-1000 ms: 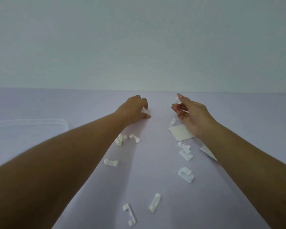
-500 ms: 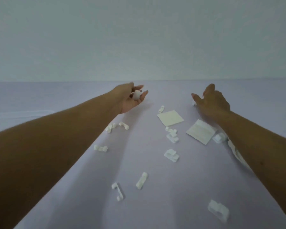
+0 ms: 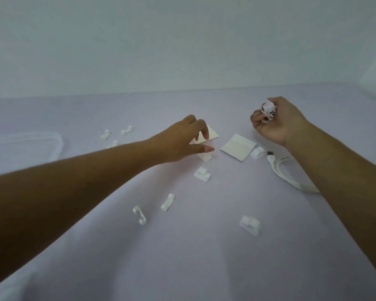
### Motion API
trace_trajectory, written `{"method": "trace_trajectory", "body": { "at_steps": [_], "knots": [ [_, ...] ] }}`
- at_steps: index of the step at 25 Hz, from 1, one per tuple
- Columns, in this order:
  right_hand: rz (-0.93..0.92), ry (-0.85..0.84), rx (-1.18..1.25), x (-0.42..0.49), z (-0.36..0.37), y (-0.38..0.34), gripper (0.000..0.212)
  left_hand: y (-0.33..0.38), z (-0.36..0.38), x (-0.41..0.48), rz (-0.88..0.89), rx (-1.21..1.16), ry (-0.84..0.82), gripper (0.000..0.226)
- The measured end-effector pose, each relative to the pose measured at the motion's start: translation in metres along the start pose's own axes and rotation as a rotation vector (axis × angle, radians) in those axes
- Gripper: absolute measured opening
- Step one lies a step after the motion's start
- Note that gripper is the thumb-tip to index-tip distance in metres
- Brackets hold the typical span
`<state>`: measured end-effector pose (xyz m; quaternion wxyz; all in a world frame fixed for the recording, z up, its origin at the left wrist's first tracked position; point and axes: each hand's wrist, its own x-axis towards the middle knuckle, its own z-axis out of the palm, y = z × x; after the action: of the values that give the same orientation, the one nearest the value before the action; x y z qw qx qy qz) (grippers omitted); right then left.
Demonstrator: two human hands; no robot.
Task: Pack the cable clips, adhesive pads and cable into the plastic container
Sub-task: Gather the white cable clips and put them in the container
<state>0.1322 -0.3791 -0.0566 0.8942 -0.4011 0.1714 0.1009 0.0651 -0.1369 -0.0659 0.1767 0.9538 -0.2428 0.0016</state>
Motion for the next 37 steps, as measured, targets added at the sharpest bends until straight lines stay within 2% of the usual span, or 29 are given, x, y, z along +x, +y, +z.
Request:
{"method": "trace_trajectory", "body": {
  "at_steps": [2, 4, 8, 10, 12, 15, 17, 18, 20, 21, 22, 24, 26, 28, 31, 33, 36, 37],
  "knots": [
    [0.003, 0.0, -0.113, -0.024, -0.015, -0.009, 0.024, 0.006, 0.01, 0.002, 0.004, -0.054, -0.042, 0.041],
    [-0.078, 0.04, -0.421, -0.047, -0.024, -0.01, 0.025, 0.011, 0.015, 0.004, -0.002, -0.06, -0.046, 0.041],
    [-0.431, 0.01, -1.44, -0.072, -0.037, -0.003, 0.029, 0.016, 0.022, 0.002, -0.074, -0.083, 0.003, 0.033],
    [-0.555, -0.073, -1.804, -0.073, -0.045, -0.003, 0.03, 0.017, 0.025, 0.0, -0.081, -0.089, 0.048, 0.034],
    [-0.557, -0.104, -1.95, -0.071, -0.05, -0.001, 0.028, 0.018, 0.027, -0.003, -0.075, -0.047, 0.064, 0.037],
    [-0.591, -0.037, -2.071, -0.065, -0.053, 0.007, 0.024, 0.02, 0.028, -0.007, -0.09, 0.023, 0.095, 0.034],
    [-0.641, -0.027, -1.902, -0.065, -0.052, 0.009, 0.024, 0.025, 0.023, -0.01, -0.179, -0.148, 0.168, 0.029],
    [-0.625, -0.029, -1.671, -0.069, -0.049, 0.009, 0.024, 0.029, 0.018, -0.011, -0.284, -0.365, 0.205, 0.028],
    [-0.402, -0.063, -0.943, -0.086, -0.042, 0.009, 0.021, 0.037, 0.004, -0.015, -0.515, -1.064, 0.226, 0.027],
    [-0.24, -0.115, -0.562, -0.097, -0.041, 0.012, 0.019, 0.041, -0.002, -0.017, -0.58, -1.409, 0.232, 0.024],
    [-0.117, -0.157, -0.266, -0.108, -0.04, 0.017, 0.017, 0.044, -0.007, -0.021, -0.597, -1.655, 0.257, 0.021],
    [-0.012, -0.205, 0.021, -0.123, -0.042, 0.029, 0.018, 0.046, -0.014, -0.029, -0.597, -1.854, 0.325, 0.014],
    [-0.011, -0.231, 0.055, -0.132, -0.041, 0.039, 0.012, 0.05, -0.017, -0.038, -0.6, -1.884, 0.373, 0.01],
    [-0.019, -0.23, -0.01, -0.139, -0.039, 0.045, 0.013, 0.058, -0.018, -0.044, -0.649, -1.809, 0.384, 0.013],
    [-0.112, -0.186, -0.327, -0.153, -0.037, 0.042, 0.01, 0.068, -0.015, -0.053, -0.744, -1.393, 0.33, 0.021],
    [-0.186, -0.153, -0.672, -0.168, -0.037, 0.044, 0.015, 0.069, -0.008, -0.058, -0.681, -0.873, 0.304, 0.026],
    [-0.358, -0.112, -1.207, -0.186, -0.044, 0.054, 0.032, 0.07, 0.007, -0.067, -0.434, 0.12, 0.249, 0.046],
    [-0.428, -0.126, -1.374, -0.189, -0.047, 0.059, 0.036, 0.071, 0.012, -0.067, -0.376, 0.31, 0.234, 0.054]
  ]
}}
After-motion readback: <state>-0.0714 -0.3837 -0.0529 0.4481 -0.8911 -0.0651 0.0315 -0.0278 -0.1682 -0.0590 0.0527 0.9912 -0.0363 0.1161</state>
